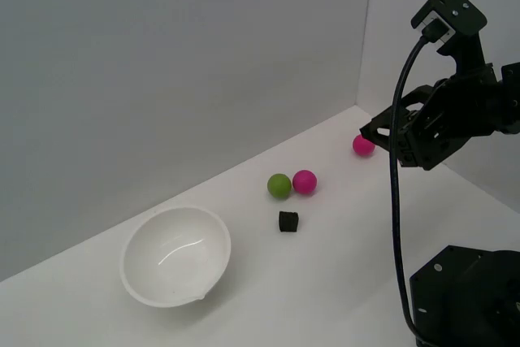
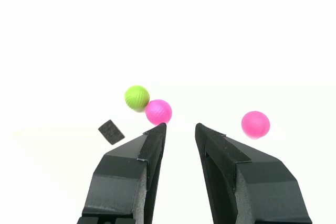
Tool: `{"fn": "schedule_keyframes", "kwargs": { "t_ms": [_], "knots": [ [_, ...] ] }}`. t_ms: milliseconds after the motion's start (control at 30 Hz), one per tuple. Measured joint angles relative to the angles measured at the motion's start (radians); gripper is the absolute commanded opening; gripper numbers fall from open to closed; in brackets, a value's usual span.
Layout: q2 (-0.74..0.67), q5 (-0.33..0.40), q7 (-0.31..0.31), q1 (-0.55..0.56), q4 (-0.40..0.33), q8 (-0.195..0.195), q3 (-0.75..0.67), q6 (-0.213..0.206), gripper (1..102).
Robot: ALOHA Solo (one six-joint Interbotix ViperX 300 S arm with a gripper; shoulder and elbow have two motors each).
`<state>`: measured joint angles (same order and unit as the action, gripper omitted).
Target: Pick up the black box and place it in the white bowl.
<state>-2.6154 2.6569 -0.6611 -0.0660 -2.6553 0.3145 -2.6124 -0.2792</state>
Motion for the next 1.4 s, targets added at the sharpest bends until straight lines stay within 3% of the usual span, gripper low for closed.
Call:
{"fn": "schedule_keyframes", "kwargs": {
  "t_ms": [267, 433, 567, 700, 767, 833, 1000, 1400],
  "knots": [
    [0.13, -0.067, -0.069, 0.048, 0.067, 0.0, 0.13, -0.006, 31],
    [0.213, -0.103, -0.074, 0.072, 0.101, 0.0, 0.213, -0.018, 34],
    [0.245, -0.109, -0.074, 0.084, 0.107, 0.0, 0.249, -0.037, 55],
    [0.262, -0.109, -0.075, 0.101, 0.107, 0.0, 0.265, -0.058, 59],
    [0.278, -0.109, -0.081, 0.1, 0.109, 0.0, 0.281, -0.071, 76],
    [0.296, -0.11, -0.091, 0.103, 0.109, 0.0, 0.299, -0.086, 100],
    [0.357, -0.106, -0.094, 0.149, 0.104, 0.0, 0.357, -0.11, 100],
    [0.433, -0.081, -0.048, 0.204, 0.08, 0.0, 0.436, -0.114, 100]
  ]
}}
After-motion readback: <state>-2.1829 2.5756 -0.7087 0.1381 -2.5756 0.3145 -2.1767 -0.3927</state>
